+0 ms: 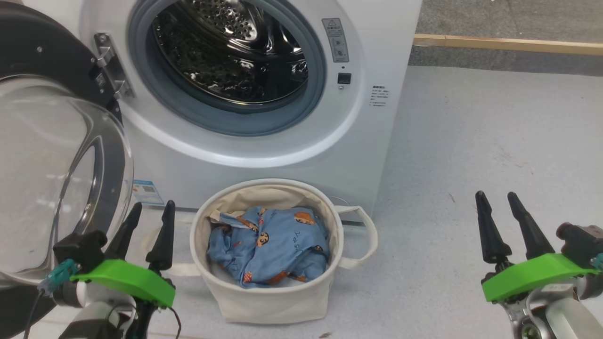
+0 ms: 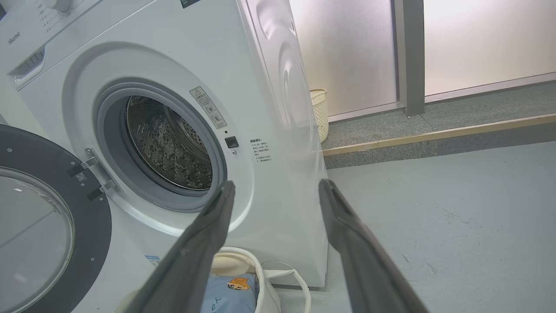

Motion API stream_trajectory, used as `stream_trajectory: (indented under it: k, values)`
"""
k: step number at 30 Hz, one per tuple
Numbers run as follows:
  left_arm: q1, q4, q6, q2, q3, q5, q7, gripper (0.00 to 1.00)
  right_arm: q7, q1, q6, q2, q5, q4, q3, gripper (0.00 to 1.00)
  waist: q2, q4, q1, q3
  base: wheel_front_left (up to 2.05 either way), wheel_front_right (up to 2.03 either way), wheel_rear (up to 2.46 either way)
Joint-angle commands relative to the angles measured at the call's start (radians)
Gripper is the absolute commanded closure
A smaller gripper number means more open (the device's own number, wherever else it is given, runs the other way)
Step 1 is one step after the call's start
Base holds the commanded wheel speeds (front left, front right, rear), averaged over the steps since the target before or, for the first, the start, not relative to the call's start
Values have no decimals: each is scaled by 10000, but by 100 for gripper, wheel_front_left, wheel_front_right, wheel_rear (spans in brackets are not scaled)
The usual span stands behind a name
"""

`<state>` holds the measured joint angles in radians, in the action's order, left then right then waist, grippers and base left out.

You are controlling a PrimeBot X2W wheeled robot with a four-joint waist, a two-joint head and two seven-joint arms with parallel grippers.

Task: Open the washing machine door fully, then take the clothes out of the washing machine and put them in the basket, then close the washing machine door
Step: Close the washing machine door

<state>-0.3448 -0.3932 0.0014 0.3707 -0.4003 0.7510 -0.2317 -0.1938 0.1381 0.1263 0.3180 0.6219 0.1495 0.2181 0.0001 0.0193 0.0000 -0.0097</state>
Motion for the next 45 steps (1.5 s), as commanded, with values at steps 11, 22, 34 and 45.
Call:
stream_trajectory:
  k: [11, 22, 34, 45]
  values:
    - [-210, 268, 451, 324, 383, -565, -186, 0, -26, 46, 44, 40, 78, -359, 294, 0, -1, 1033, 0, -128, 0, 0, 0]
    - [-4, 589, 540, 438, 526, -670, -246, 0, -98, 3, 44, -59, 99, -293, 418, 0, -1, 2552, 0, -160, 0, 0, 0]
    - [288, 921, 697, 389, 758, -607, -275, 0, -89, -18, 44, -49, 89, -232, 449, 0, -1, 3811, 0, -256, 0, 0, 0]
    - [336, 1118, 789, 360, 791, -541, -278, 0, 21, 126, 44, 0, 54, -376, 462, 0, -1, 4604, 0, 56, 0, 0, 0]
